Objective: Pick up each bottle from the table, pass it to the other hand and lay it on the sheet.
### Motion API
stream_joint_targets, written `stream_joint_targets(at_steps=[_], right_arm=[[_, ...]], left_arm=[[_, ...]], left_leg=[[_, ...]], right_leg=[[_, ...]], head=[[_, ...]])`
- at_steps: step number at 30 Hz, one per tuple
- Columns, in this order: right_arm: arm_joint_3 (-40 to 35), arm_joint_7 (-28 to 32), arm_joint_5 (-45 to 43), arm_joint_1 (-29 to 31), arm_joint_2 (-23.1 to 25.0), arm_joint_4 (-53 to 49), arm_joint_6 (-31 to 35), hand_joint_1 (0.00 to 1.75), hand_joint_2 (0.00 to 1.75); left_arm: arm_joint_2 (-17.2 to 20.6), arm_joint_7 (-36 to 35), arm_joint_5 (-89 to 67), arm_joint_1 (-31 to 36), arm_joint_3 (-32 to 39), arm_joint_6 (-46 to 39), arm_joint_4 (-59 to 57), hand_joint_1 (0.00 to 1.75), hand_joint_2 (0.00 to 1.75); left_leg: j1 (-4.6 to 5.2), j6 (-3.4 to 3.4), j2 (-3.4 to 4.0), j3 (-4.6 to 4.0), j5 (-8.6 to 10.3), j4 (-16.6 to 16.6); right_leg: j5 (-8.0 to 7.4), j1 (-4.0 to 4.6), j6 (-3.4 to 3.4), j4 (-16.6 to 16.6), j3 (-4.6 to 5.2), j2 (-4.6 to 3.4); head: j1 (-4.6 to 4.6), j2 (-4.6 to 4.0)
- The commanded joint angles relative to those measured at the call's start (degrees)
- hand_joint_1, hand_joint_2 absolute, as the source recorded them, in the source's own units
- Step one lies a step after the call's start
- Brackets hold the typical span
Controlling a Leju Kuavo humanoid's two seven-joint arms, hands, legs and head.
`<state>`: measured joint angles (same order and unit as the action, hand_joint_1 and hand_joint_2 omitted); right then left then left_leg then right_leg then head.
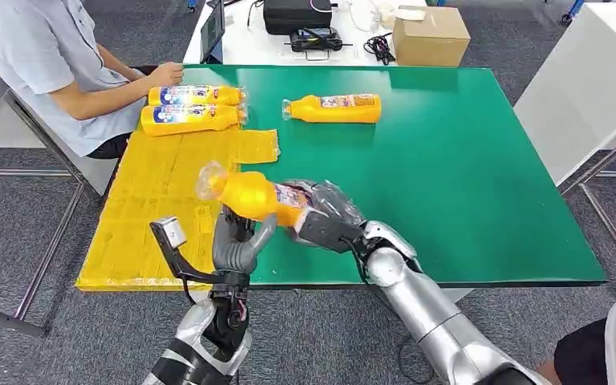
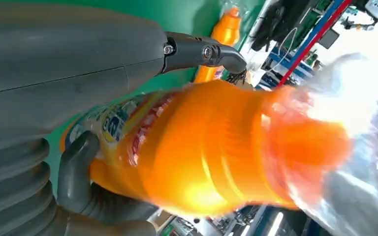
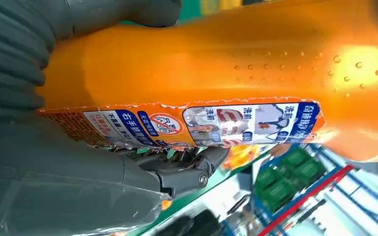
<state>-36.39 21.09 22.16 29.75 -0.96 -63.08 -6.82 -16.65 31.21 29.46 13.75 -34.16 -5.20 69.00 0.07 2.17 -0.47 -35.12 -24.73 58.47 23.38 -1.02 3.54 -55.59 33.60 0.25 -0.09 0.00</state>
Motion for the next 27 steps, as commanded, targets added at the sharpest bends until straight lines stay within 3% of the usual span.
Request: stream_joint_targets(at_steps=[1,3,11,21,22,23,24,25,27], right_arm=[[-3.89,1.76,-7.6,3.35,0.18,2.87,-6.44,1.75,1.75],[-4.14,3.65,-11.07,3.52,-0.42,2.7,-10.32,1.75,1.75],[-6.15,3.73,-13.81,4.96,-0.85,2.89,-13.55,1.75,1.75],[-6.84,3.43,-13.84,5.81,-1.05,4.84,-12.16,1.75,1.75],[-6.74,3.43,-13.81,5.89,-0.95,4.87,-11.77,1.73,1.75],[-6.75,3.36,-13.73,5.97,-0.95,4.95,-11.65,1.57,1.75],[-6.75,3.36,-13.73,5.97,-0.95,4.95,-11.65,1.57,1.75],[-6.75,3.36,-13.73,5.97,-0.95,4.95,-11.65,1.57,1.75],[-6.81,3.16,-13.36,6.28,-0.84,5.35,-11.08,1.57,1.75]], left_arm=[[2.16,0.97,2.18,-0.66,1.69,1.62,1.54,0.0,1.75],[2.25,0.98,3.59,-0.63,1.45,3.96,1.58,0.0,1.75],[2.05,2.25,3.84,-0.37,1.23,5.86,1.77,0.0,1.75],[2.33,2.39,2.45,0.11,0.3,6.17,1.74,0.0,1.75],[2.19,2.72,1.85,0.25,0.29,5.68,1.36,0.0,1.75],[2.17,2.85,1.4,0.35,0.14,5.46,1.24,0.09,1.75],[2.17,2.85,1.4,0.35,0.14,5.46,1.24,0.09,1.75],[2.17,2.85,1.4,0.35,0.14,5.46,1.24,1.66,1.75],[2.22,3.8,-0.43,0.71,-0.33,4.64,1.13,1.75,1.75]], left_leg=[[-0.01,-0.11,0.23,0.27,-0.11,-0.04],[-0.02,-0.12,0.22,0.29,-0.13,-0.02],[-0.01,-0.17,0.25,0.38,-0.16,0.0],[0.0,-0.07,0.1,0.14,-0.04,-0.04],[-0.03,-0.11,0.15,0.26,-0.1,-0.02],[0.0,-0.08,0.1,0.19,-0.05,-0.04],[-0.02,-0.12,0.14,0.28,-0.09,-0.04],[-0.01,-0.09,0.09,0.2,-0.06,-0.04],[-0.02,-0.11,0.12,0.25,-0.08,-0.03]], right_leg=[[0.06,0.02,-0.15,0.0,-0.18,-0.21],[0.07,0.03,-0.16,-0.01,-0.2,-0.2],[0.11,0.02,-0.23,-0.06,-0.28,-0.23],[0.03,0.01,-0.09,0.01,-0.09,-0.08],[0.07,0.04,-0.15,0.0,-0.19,-0.13],[0.04,0.01,-0.12,0.02,-0.13,-0.08],[0.06,0.02,-0.16,0.02,-0.21,-0.12],[0.05,0.01,-0.12,0.02,-0.14,-0.07],[0.07,0.02,-0.15,0.0,-0.19,-0.1]], head=[[0.0,0.0],[0.02,0.0],[0.0,0.0],[0.02,0.0],[0.0,0.0],[0.02,0.0],[0.0,0.0],[0.0,0.0],[0.0,0.0]])
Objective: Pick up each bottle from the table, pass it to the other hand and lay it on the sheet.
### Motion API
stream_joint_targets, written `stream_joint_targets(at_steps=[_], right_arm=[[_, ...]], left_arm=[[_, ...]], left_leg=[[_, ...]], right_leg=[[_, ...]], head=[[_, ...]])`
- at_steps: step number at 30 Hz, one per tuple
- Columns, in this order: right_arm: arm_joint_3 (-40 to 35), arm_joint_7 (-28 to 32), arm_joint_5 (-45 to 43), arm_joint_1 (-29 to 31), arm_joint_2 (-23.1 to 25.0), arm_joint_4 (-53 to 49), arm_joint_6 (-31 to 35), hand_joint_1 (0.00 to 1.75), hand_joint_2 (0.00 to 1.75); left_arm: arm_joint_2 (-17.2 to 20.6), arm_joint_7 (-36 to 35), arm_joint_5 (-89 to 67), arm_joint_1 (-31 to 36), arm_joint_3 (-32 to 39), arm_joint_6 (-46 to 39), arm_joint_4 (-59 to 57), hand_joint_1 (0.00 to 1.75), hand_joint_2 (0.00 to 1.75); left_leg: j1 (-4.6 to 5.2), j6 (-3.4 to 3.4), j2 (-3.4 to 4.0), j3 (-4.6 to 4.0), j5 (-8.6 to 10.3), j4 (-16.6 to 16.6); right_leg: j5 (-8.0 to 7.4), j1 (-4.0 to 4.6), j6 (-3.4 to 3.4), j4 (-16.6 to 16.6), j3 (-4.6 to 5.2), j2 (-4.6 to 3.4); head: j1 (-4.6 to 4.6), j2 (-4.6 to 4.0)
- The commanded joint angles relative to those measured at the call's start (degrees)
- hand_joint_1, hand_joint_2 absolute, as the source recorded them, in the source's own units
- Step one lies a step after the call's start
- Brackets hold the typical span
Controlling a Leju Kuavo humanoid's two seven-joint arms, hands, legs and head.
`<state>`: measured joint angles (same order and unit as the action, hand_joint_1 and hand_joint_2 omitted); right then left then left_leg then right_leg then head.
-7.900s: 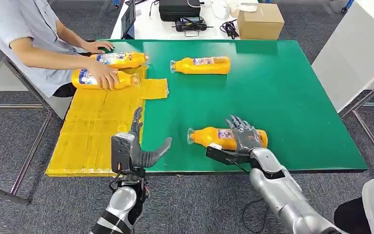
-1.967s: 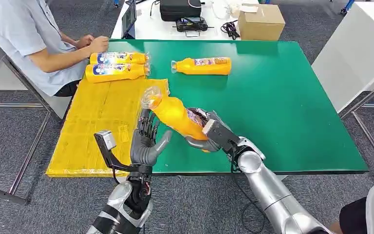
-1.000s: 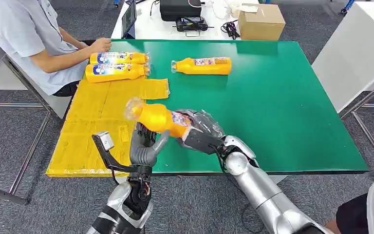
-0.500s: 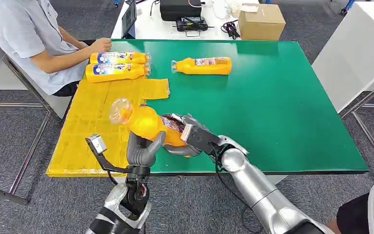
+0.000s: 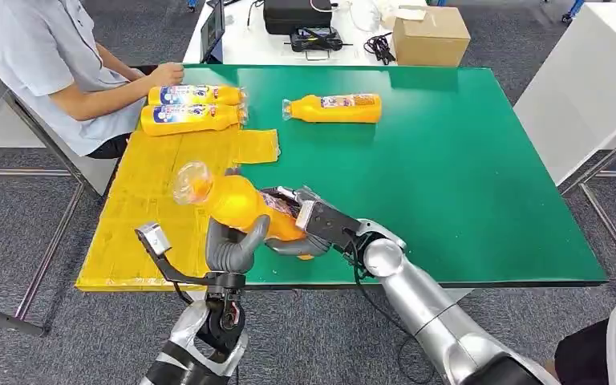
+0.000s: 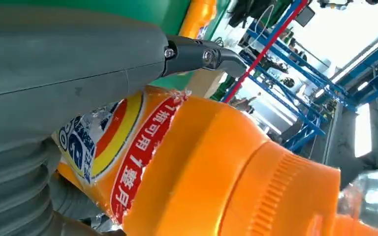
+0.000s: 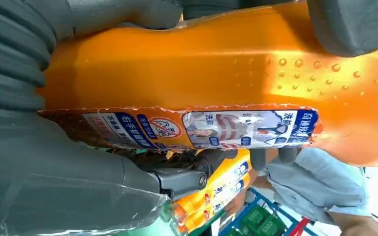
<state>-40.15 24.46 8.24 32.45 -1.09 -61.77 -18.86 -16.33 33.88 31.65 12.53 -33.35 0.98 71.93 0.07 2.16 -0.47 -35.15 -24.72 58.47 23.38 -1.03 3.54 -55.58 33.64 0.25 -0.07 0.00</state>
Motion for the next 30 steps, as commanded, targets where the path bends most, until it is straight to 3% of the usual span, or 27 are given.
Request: stream_joint_targets(at_steps=[1,3,10,12,15,16,17,19,20,23,30], right_arm=[[-2.96,-0.23,0.58,3.73,-0.63,4.21,1.19,1.5,1.75],[-2.87,-0.62,1.25,3.83,-0.56,4.27,2.36,1.4,1.75],[-2.39,-0.43,0.58,3.36,-0.77,3.72,2.05,1.38,1.75],[-2.41,-0.38,0.8,3.4,-0.81,3.82,2.27,1.1,1.75],[-1.82,-0.22,0.51,3.05,-0.73,4.07,2.4,1.05,1.75],[-1.61,-0.17,0.34,2.97,-0.87,4.15,2.37,0.42,1.75],[-1.5,-0.17,0.37,2.95,-0.91,4.22,2.55,0.28,1.75],[-1.45,-0.17,0.38,2.98,-1.01,4.25,2.56,0.28,1.75],[-1.36,-0.22,0.58,3.01,-0.92,4.32,2.79,0.0,1.75],[-1.19,-0.33,1.32,3.12,-0.73,4.42,3.47,0.0,1.75],[-0.57,-1.22,11.51,1.86,-0.07,3.47,14.9,0.0,1.75]], left_arm=[[1.76,1.15,-2.62,1.93,-1.0,-1.56,-1.78,1.75,1.75],[1.82,1.76,-4.04,2.02,-1.05,-3.17,-1.7,1.75,1.75],[1.78,1.96,-4.51,1.93,-1.08,-3.15,-1.59,1.75,1.75],[1.84,2.3,-4.8,1.81,-1.16,-2.82,-1.19,1.75,1.75],[1.88,2.24,-4.87,1.72,-1.24,-2.48,-0.97,1.75,1.75],[1.84,2.23,-4.87,1.82,-1.23,-2.5,-1.19,1.75,1.75],[1.78,2.22,-4.88,1.91,-1.25,-2.5,-1.37,1.75,1.75],[1.78,2.22,-4.88,1.92,-1.25,-2.5,-1.38,1.75,1.75],[1.78,2.17,-4.99,1.98,-1.26,-2.54,-1.53,1.75,1.75],[1.8,2.14,-5.23,1.95,-1.31,-2.59,-1.51,1.75,1.75],[1.58,0.8,-5.68,1.9,0.91,-6.39,-1.03,1.75,1.75]], left_leg=[[-0.01,-0.08,0.08,0.16,-0.04,-0.03],[-0.02,-0.17,0.16,0.4,-0.15,-0.01],[-0.03,-0.16,0.11,0.38,-0.14,-0.01],[-0.01,-0.11,0.09,0.25,-0.09,-0.02],[-0.01,-0.11,0.07,0.23,-0.09,0.0],[-0.03,-0.14,0.09,0.37,-0.12,-0.03],[0.0,-0.07,0.04,0.15,-0.04,-0.03],[-0.03,-0.09,0.05,0.2,-0.06,-0.02],[-0.01,-0.12,0.05,0.27,-0.09,-0.01],[-0.01,-0.1,0.06,0.22,-0.07,-0.01],[0.0,-0.07,0.06,0.14,-0.04,-0.03]], right_leg=[[0.03,0.02,-0.11,0.01,-0.13,-0.07],[0.13,0.03,-0.23,-0.06,-0.32,-0.13],[0.13,0.05,-0.22,-0.03,-0.31,-0.08],[0.08,0.02,-0.14,-0.01,-0.19,-0.06],[0.09,0.02,-0.14,-0.03,-0.18,-0.04],[0.12,0.04,-0.19,0.0,-0.31,-0.06],[0.04,0.01,-0.1,0.01,-0.11,-0.02],[0.06,0.04,-0.13,0.01,-0.16,-0.02],[0.1,0.02,-0.16,-0.02,-0.22,-0.03],[0.07,0.02,-0.14,-0.02,-0.16,-0.04],[0.04,0.01,-0.1,0.01,-0.08,-0.04]], head=[[-0.02,0.0],[-0.02,0.0],[0.0,0.0],[0.0,0.0],[0.0,0.0],[0.0,0.0],[-0.02,0.0],[-0.02,0.0],[0.0,0.0],[0.0,0.0],[-0.02,0.0]])
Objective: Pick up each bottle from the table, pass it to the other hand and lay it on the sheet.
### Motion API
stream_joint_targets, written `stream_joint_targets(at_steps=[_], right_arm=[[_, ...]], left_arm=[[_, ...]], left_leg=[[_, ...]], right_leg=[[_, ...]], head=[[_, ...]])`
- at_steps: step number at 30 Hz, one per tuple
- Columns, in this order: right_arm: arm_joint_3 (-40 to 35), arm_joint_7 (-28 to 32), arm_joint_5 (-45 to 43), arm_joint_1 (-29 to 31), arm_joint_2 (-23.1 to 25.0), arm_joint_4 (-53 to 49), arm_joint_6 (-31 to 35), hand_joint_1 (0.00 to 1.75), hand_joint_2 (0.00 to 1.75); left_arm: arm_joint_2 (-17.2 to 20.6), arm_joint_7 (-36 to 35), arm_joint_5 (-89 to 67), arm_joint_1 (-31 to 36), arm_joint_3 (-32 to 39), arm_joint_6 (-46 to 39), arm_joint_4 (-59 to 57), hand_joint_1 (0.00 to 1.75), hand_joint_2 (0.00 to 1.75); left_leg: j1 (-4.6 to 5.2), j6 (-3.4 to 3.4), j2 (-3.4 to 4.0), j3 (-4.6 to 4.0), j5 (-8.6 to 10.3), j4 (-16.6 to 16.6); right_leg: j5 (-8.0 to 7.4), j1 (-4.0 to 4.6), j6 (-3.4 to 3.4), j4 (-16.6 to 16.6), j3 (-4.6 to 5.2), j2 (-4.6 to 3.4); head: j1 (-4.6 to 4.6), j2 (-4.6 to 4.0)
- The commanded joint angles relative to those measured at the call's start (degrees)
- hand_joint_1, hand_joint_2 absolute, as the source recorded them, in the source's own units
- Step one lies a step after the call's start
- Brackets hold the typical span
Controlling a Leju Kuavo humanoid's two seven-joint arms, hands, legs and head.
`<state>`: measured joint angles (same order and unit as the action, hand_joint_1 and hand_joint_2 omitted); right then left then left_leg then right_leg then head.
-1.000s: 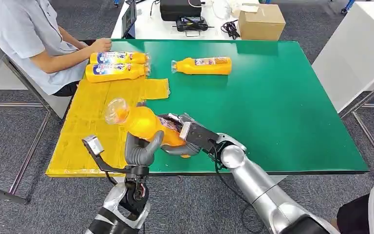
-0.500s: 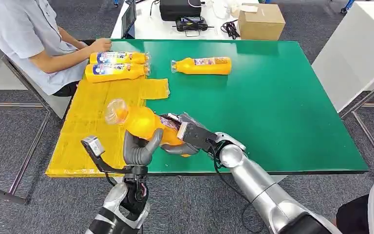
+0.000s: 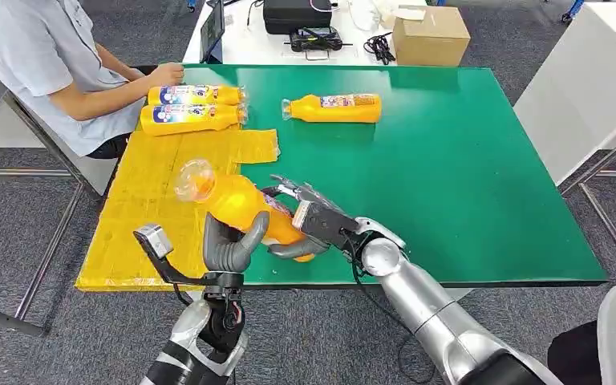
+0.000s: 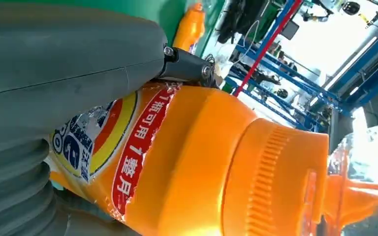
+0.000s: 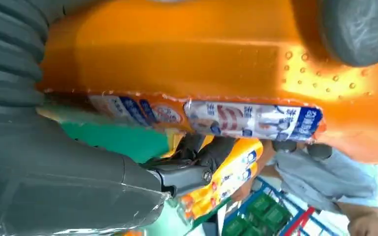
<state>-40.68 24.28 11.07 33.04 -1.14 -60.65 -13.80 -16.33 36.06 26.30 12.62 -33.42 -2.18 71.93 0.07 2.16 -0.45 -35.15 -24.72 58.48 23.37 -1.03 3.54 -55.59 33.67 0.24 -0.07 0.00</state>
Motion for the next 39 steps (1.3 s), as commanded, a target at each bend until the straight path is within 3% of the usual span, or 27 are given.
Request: stream_joint_targets(at_steps=[1,3,12,26,30,34,37,39], right_arm=[[0.47,-0.99,9.01,0.86,0.15,2.54,10.59,0.0,1.75],[0.7,-0.33,12.85,0.3,0.19,2.94,14.41,0.0,1.75],[5.93,0.95,12.42,-3.63,0.86,1.74,17.19,0.0,1.75],[10.26,2.0,12.17,-8.03,0.57,1.18,17.77,0.0,1.75],[11.94,2.67,12.2,-10.94,0.52,-1.14,17.13,0.0,1.75],[13.18,3.42,12.87,-13.62,0.51,-3.79,16.65,0.0,1.75],[14.13,3.65,13.17,-14.26,0.9,-4.33,15.94,0.0,1.75],[14.13,3.65,13.17,-14.26,0.9,-4.33,15.94,0.0,1.75]], left_arm=[[1.67,-1.47,-0.28,1.91,1.31,-3.33,-0.78,1.75,1.75],[1.57,-1.78,-0.58,1.81,2.0,-4.0,-0.25,1.75,1.75],[0.74,-3.61,-2.08,0.28,4.99,-6.8,1.3,1.75,1.75],[1.06,-4.21,-3.09,0.06,7.95,-9.0,1.11,1.75,1.75],[2.25,1.98,-21.39,3.96,9.16,-29.87,-3.73,1.75,1.75],[3.82,-1.56,-35.53,9.24,11.4,-37.71,-13.91,1.75,1.75],[2.31,-4.99,-53.71,10.53,18.13,-37.82,-17.57,1.75,1.75],[2.31,-4.99,-53.71,10.53,18.13,-37.82,-17.57,1.75,1.75]], left_leg=[[-0.01,-0.06,0.05,0.11,-0.02,-0.04],[-0.02,-0.06,0.03,0.09,-0.02,-0.03],[-0.03,-0.09,0.02,0.21,-0.06,-0.03],[-0.02,-0.09,0.01,0.14,-0.05,-0.02],[-0.05,-0.14,0.18,0.32,-0.16,0.01],[-0.06,-0.16,-0.08,0.35,-0.04,-0.11],[-0.02,-0.15,-0.09,0.35,-0.04,-0.1],[-0.04,-0.15,0.1,0.35,-0.06,-0.08]], right_leg=[[0.02,0.01,-0.08,0.01,-0.08,-0.03],[0.01,0.03,-0.08,0.02,-0.08,-0.02],[0.07,0.03,-0.12,0.03,-0.2,0.0],[0.07,0.03,-0.13,0.0,-0.13,0.02],[0.12,0.06,-0.19,-0.04,-0.25,-0.14],[0.1,0.06,-0.21,0.05,-0.34,0.13],[0.1,0.03,-0.19,0.03,-0.32,0.12],[0.06,0.04,-0.19,0.02,-0.27,-0.08]], head=[[0.0,0.0],[0.0,0.0],[-0.02,0.0],[-0.02,0.0],[0.0,0.0],[-0.02,0.0],[-0.04,0.0],[0.0,0.0]])
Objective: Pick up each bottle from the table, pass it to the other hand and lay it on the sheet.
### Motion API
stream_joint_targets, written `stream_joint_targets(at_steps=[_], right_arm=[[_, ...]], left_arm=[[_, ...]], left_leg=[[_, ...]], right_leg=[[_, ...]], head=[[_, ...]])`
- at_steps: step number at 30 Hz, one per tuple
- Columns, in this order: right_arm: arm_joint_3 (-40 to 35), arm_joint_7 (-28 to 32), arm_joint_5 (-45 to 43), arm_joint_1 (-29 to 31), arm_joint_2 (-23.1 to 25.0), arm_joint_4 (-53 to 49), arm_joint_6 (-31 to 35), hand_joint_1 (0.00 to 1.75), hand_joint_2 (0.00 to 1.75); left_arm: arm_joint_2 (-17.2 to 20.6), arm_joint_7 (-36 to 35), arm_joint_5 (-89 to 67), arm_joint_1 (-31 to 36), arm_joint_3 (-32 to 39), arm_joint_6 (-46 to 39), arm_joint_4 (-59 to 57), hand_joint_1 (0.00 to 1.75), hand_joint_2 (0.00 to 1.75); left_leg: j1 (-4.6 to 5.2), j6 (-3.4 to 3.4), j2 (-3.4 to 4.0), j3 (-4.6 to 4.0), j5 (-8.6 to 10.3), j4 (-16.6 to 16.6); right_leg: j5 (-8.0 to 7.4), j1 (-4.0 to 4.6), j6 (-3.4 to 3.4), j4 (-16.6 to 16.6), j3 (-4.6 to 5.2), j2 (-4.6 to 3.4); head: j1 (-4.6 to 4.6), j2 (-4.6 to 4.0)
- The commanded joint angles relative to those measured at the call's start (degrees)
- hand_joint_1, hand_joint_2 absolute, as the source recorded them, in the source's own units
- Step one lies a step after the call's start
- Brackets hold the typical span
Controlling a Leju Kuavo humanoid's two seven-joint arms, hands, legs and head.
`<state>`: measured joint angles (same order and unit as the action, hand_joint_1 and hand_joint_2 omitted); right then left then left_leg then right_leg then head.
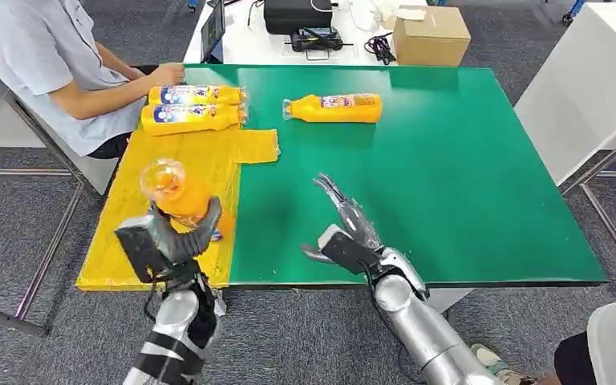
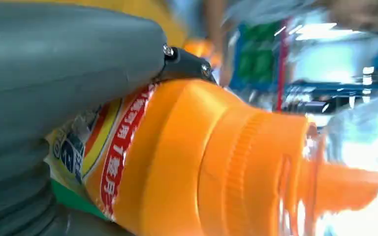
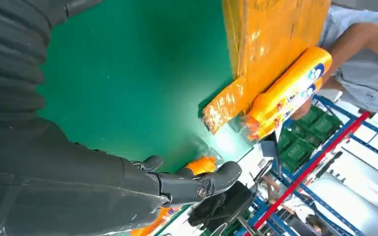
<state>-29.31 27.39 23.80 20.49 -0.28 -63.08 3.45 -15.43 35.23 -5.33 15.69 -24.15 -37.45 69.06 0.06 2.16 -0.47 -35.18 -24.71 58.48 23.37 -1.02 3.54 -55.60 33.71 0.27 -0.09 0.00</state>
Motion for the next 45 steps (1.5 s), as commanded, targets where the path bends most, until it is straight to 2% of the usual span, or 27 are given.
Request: stream_joint_targets(at_steps=[1,4,8,10,12,15,17,23,30,31,39,40,41,42,43,44,45], right_arm=[[3.26,0.54,0.49,-1.54,0.12,-1.57,-1.48,0.0,1.75],[4.26,0.86,0.44,-1.51,0.26,-1.43,-1.98,0.0,1.75],[4.69,1.16,0.39,-1.72,0.14,-1.82,-2.67,0.0,1.75],[4.95,1.28,0.03,-1.61,0.41,-1.6,-3.52,0.0,1.75],[4.83,1.43,0.01,-0.88,0.69,-0.67,-4.27,0.0,1.75],[4.59,1.6,-0.14,0.01,1.07,0.5,-5.02,0.0,1.75],[4.01,1.87,-0.35,0.97,1.29,1.67,-5.71,0.0,1.75],[3.24,2.55,-0.98,3.36,2.91,5.08,-6.75,0.0,1.75],[3.22,2.55,-0.98,3.37,2.97,5.14,-6.75,0.0,1.75],[3.29,2.68,-1.07,3.26,2.92,5.19,-6.85,0.0,1.75],[3.81,3.19,-1.3,2.83,3.61,6.31,-6.95,0.0,1.75],[3.84,3.21,-1.3,2.86,3.66,6.38,-6.95,0.0,1.75],[4.02,3.24,-1.32,2.97,3.84,6.67,-6.93,0.0,1.75],[4.21,3.27,-1.33,3.05,3.97,6.89,-6.91,0.0,1.75],[4.26,3.36,-1.36,3.12,4.03,7.03,-6.98,0.0,1.75],[4.43,3.42,-1.4,3.11,4.09,7.12,-6.99,0.0,1.75],[4.68,3.51,-1.49,3.05,4.15,7.08,-7.02,0.0,1.75]], left_arm=[[0.65,-6.82,-31.85,7.69,11.59,-2.55,-15.3,1.75,1.75],[0.68,-9.49,-42.64,9.01,13.46,-2.55,-16.84,1.75,1.75],[1.46,-10.92,-44.82,11.23,12.75,-2.55,-19.48,1.75,1.75],[3.05,-14.68,-49.66,13.51,9.95,-2.55,-23.59,1.75,1.75],[4.05,-17.15,-50.33,16.43,7.63,0.85,-29.99,1.75,1.75],[4.92,-18.71,-53.87,18.83,4.93,-0.89,-35.5,1.75,1.75],[6.08,-21.36,-60.2,21.02,0.6,-0.39,-40.37,1.75,1.75],[7.79,-26.45,-71.18,24.64,-8.0,10.14,-48.39,1.75,1.75],[7.99,-26.46,-71.21,24.59,-8.0,10.07,-48.38,1.75,1.75],[8.19,-26.67,-72.74,25.07,-9.47,12.82,-48.84,1.75,1.75],[8.55,-26.76,-70.88,25.35,-8.54,22.24,-50.63,1.73,1.75],[8.65,-27.3,-71.04,25.32,-8.64,22.6,-50.8,1.59,1.75],[8.52,-28.27,-69.86,25.47,-7.45,23.74,-50.95,0.65,1.75],[8.67,-28.59,-70.31,25.9,-7.96,25.41,-51.53,1.03,1.75],[8.83,-28.95,-70.28,26.01,-7.89,25.89,-51.6,0.94,1.75],[8.75,-29.85,-69.47,26.09,-7.02,27.07,-51.99,0.16,1.75],[8.72,-30.22,-68.69,26.18,-6.33,29.05,-52.37,0.1,1.75]], left_leg=[[-0.02,-0.11,0.12,0.25,-0.05,-0.06],[-0.02,-0.13,0.1,0.34,-0.06,-0.06],[-0.02,-0.1,-0.01,0.17,-0.02,-0.01],[-0.03,-0.1,0.09,0.21,-0.03,-0.02],[-0.04,-0.14,0.11,0.32,-0.07,-0.02],[-0.04,-0.15,0.07,0.37,-0.05,-0.05],[-0.01,-0.13,0.06,0.32,-0.03,-0.03],[-0.04,-0.14,0.19,0.31,-0.06,-0.03],[-0.05,-0.11,0.21,0.22,-0.05,0.0],[-0.03,-0.08,0.13,0.16,-0.01,-0.01],[-0.06,-0.12,0.24,0.27,-0.07,0.0],[-0.05,-0.13,0.24,0.28,-0.08,0.01],[-0.05,-0.13,0.22,0.27,-0.08,0.01],[-0.02,-0.07,0.13,0.14,0.0,-0.03],[-0.02,-0.08,0.15,0.15,0.0,-0.02],[-0.04,-0.13,0.25,0.3,-0.07,-0.01],[-0.01,-0.08,0.21,0.19,-0.02,-0.02]], right_leg=[[0.03,0.02,-0.13,0.04,-0.22,-0.1],[0.09,0.03,-0.17,0.01,-0.29,-0.07],[0.07,0.03,-0.13,-0.02,-0.17,0.03],[0.05,0.04,-0.14,0.0,-0.17,-0.06],[0.09,0.05,-0.19,-0.01,-0.28,-0.08],[0.09,0.05,-0.21,-0.01,-0.32,-0.03],[0.07,0.02,-0.19,-0.04,-0.28,-0.04],[0.06,0.04,-0.19,-0.06,-0.25,-0.16],[0.04,0.05,-0.15,-0.1,-0.15,-0.17],[0.02,0.03,-0.11,-0.08,-0.1,-0.1],[0.04,0.06,-0.17,-0.09,-0.19,-0.21],[0.06,0.05,-0.18,-0.12,-0.2,-0.21],[0.07,0.05,-0.17,-0.12,-0.19,-0.19],[0.01,0.02,-0.1,-0.09,-0.08,-0.11],[0.01,0.02,-0.1,-0.1,-0.08,-0.13],[0.05,0.04,-0.18,-0.13,-0.2,-0.23],[0.0,0.01,-0.11,-0.13,-0.1,-0.2]], head=[[0.0,0.0],[-0.02,0.0],[0.0,0.0],[0.0,0.0],[0.0,0.0],[0.02,0.0],[0.02,0.0],[0.0,0.0],[0.0,0.0],[0.0,0.0],[0.0,0.0],[0.0,0.0],[-0.02,0.0],[0.0,0.0],[-0.02,0.0],[0.0,0.0],[0.0,0.0]])
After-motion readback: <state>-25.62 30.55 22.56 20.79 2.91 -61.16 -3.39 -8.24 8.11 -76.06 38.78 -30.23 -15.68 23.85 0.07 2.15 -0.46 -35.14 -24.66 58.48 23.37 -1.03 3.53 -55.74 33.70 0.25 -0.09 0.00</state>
